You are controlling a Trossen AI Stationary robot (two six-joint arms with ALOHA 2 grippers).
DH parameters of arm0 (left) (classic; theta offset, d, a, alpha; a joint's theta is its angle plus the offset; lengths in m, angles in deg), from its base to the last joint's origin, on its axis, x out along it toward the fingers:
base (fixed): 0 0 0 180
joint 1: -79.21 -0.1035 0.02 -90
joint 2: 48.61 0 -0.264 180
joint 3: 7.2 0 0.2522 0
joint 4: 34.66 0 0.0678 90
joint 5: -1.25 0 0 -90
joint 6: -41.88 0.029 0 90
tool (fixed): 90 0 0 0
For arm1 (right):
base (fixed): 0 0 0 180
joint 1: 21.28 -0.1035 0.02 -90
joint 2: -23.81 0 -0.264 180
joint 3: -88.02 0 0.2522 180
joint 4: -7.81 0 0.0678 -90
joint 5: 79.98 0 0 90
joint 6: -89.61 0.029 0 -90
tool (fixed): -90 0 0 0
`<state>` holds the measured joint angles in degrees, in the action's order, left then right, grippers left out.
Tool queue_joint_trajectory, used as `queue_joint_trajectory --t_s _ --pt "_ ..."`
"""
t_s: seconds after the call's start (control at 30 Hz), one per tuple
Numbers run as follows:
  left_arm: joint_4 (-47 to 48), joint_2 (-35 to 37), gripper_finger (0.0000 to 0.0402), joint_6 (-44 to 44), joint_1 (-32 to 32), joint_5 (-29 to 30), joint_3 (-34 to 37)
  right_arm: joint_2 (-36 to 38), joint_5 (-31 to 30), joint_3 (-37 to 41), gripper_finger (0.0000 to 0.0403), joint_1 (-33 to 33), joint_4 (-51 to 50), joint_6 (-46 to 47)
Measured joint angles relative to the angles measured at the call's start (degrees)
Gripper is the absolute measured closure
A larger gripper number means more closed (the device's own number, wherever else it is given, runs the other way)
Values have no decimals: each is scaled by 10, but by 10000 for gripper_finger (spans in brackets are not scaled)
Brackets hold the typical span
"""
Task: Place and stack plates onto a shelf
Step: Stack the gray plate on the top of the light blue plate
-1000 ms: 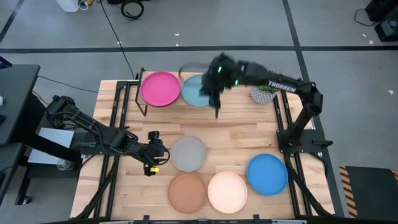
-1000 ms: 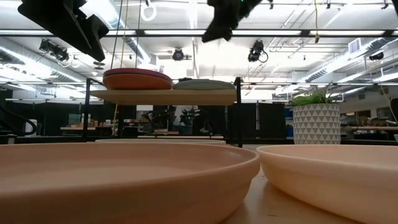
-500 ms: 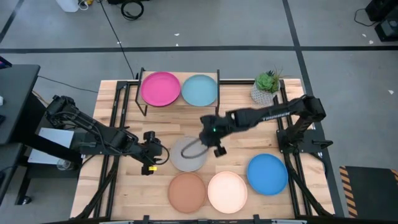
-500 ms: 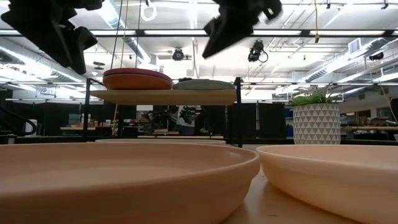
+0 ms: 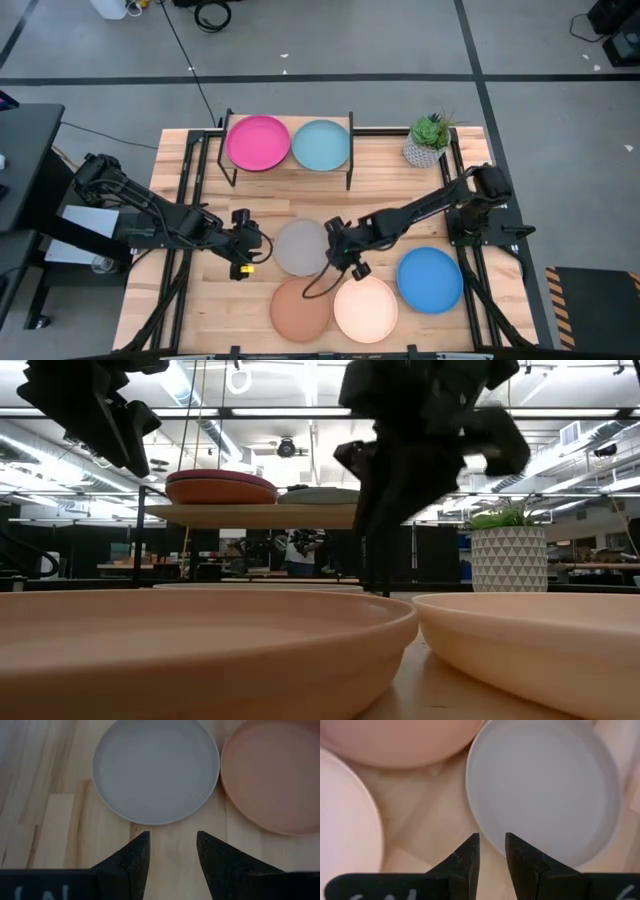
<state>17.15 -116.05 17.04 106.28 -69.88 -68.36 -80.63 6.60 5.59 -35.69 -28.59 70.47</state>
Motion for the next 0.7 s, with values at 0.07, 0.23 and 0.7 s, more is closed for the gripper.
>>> queue_joint_trajectory --t_s 0.07,0.23,0.7 --pt "0 0 233 0 0 0 0 -17 -21 -7 302 -7 3 -15" --pt "-4 0 233 0 0 -1 0 -44 -25 -18 302 -13 15 -58" --pt "-10 0 233 -1 1 -7 0 -100 -28 -18 303 -5 35 -165"
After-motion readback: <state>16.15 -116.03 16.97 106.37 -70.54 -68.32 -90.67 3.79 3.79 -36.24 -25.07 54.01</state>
